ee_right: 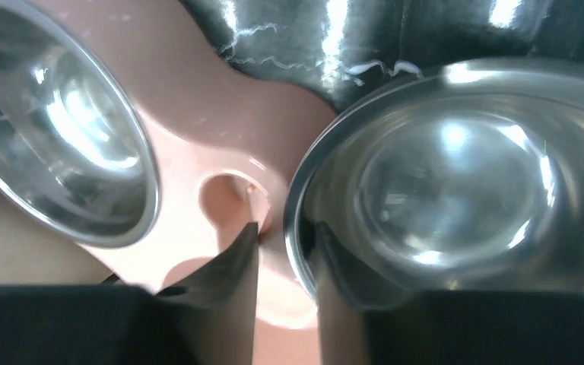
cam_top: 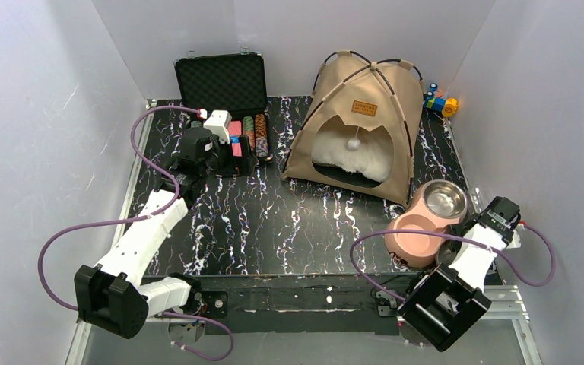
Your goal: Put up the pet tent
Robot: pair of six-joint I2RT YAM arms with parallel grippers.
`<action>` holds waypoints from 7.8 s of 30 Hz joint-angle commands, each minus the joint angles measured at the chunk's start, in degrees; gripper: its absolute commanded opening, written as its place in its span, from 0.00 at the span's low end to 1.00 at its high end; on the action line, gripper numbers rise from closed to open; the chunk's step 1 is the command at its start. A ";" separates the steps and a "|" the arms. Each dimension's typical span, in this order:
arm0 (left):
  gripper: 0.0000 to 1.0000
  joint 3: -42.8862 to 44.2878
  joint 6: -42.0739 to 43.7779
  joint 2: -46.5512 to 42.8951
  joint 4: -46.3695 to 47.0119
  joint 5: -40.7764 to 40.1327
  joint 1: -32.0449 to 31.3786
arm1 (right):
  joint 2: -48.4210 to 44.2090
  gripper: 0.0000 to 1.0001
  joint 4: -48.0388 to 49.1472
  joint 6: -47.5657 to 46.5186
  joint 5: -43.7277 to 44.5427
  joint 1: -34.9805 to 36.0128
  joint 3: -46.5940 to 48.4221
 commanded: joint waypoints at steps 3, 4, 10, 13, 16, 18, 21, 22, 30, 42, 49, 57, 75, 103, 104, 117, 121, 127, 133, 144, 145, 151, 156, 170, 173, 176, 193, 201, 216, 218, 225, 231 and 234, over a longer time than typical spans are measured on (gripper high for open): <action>0.98 0.02 0.66 -0.74 0.54 -1.28 0.16 | -2.66 0.13 -1.77 0.63 0.75 -0.28 -0.28; 0.98 0.11 0.65 -0.88 0.54 -1.45 0.17 | -3.95 0.12 -2.45 0.68 0.87 -0.28 0.39; 0.98 -0.04 0.43 -1.18 0.76 -0.77 0.17 | -10.88 0.01 -7.22 -0.42 -1.46 -0.29 5.22; 0.98 0.15 0.32 -1.13 0.65 -0.56 0.13 | -14.96 0.01 -8.48 -1.75 -1.97 -0.19 7.03; 0.98 0.20 0.29 -1.37 0.54 -0.55 0.17 | -18.55 0.01 -10.00 -4.00 -1.59 -0.11 9.44; 0.98 0.12 0.28 -1.69 0.62 -0.39 0.17 | -19.84 0.01 -10.64 -5.75 -0.78 0.04 11.16; 0.98 0.19 0.19 -1.81 0.72 -0.15 0.13 | -19.39 0.01 -10.93 -8.20 -2.93 0.98 13.14; 0.98 0.13 0.23 -1.87 0.70 -0.19 0.15 | -18.81 0.01 -10.30 -9.36 -5.26 1.32 13.48; 0.98 0.27 0.14 -1.29 0.56 0.55 0.16 | -8.10 0.01 -12.04 -12.32 -1.97 21.65 21.15; 0.98 0.33 0.41 -0.61 0.29 0.19 0.17 | 4.39 0.01 -13.68 -8.78 11.83 41.16 20.09; 0.98 0.38 0.67 -0.43 0.12 -0.38 0.14 | 10.95 0.01 -14.80 -6.35 12.79 48.75 19.15; 0.98 0.53 0.67 -0.10 0.07 -0.24 0.12 | 12.01 0.45 -16.35 -5.92 11.59 50.26 18.53; 0.98 0.16 1.52 -0.70 1.00 2.33 0.12 | 19.50 0.83 -12.28 -28.84 30.91 34.73 34.08; 0.98 -0.16 1.28 -1.60 1.98 3.23 0.17 | 46.82 0.83 -6.51 -43.40 42.20 24.05 40.27; 0.98 -0.19 1.36 -1.59 1.95 3.15 0.15 | 47.45 0.83 -6.52 -43.68 41.86 23.82 40.32; 0.98 -0.10 1.81 -1.33 2.03 2.53 0.12 | 54.35 0.78 -5.21 -46.40 38.32 22.22 40.94; 0.98 -0.12 1.80 -1.43 1.90 2.53 0.15 | 54.22 0.68 -3.96 -46.71 38.93 22.22 39.50; 0.98 -0.09 1.81 -1.80 2.08 2.72 0.15 | 52.96 0.54 -2.62 -46.69 40.46 22.66 37.48; 0.98 -0.04 1.41 -2.37 2.20 3.19 0.15 | 46.48 0.51 -3.88 -43.64 44.57 25.65 36.49; 0.98 -0.57 1.29 -2.98 2.34 3.95 0.11 | 36.73 0.53 -6.50 -37.54 43.02 28.63 32.93; 0.98 -0.46 1.24 -3.10 2.38 4.30 0.12 | 38.11 0.60 -7.20 -38.15 43.66 28.61 34.32; 0.98 -1.54 1.66 -4.46 3.79 4.95 0.15 | 45.71 0.78 -9.82 -42.20 49.59 28.55 40.34; 0.98 -1.31 1.70 -4.43 3.96 4.62 0.16 | 45.16 0.83 -6.26 -46.00 49.99 28.48 37.77; 0.98 -1.79 2.55 -4.86 4.67 5.05 0.17 | 43.81 0.84 3.77 -58.44 42.95 26.10 29.46; 0.98 -1.89 2.68 -4.95 4.76 5.40 0.17 | 43.43 0.84 5.14 -60.78 40.75 25.74 28.91; 0.98 -1.79 2.69 -4.85 4.90 6.20 0.16 | 44.20 0.84 5.88 -64.14 35.98 25.65 28.17; 0.98 -1.71 2.70 -3.99 5.68 7.14 0.61 | 48.16 0.73 1.80 -70.27 13.83 24.13 27.48; 0.98 -1.94 2.69 -4.42 5.72 6.67 0.55 | 49.67 0.47 1.37 -68.98 14.52 26.45 26.02; 0.98 -2.61 2.33 -6.87 6.13 7.64 0.57 | 28.99 0.16 1.45 -61.96 28.45 27.32 26.22; 0.98 -2.74 2.28 -7.06 6.12 7.74 0.61 | 26.86 0.16 0.47 -59.65 27.74 27.39 26.54; 0.98 -2.52 2.02 -6.65 6.13 10.94 0.14 | 15.07 0.14 -1.49 -46.00 16.80 29.15 30.13; 0.98 -0.82 -0.40 -5.06 5.87 16.51 -2.83 | 0.48 0.15 4.25 -33.56 -8.14 32.62 29.04; 0.98 -1.57 -1.22 -5.18 10.02 22.48 -6.34 | -6.12 0.16 11.60 -25.81 -20.19 34.62 25.37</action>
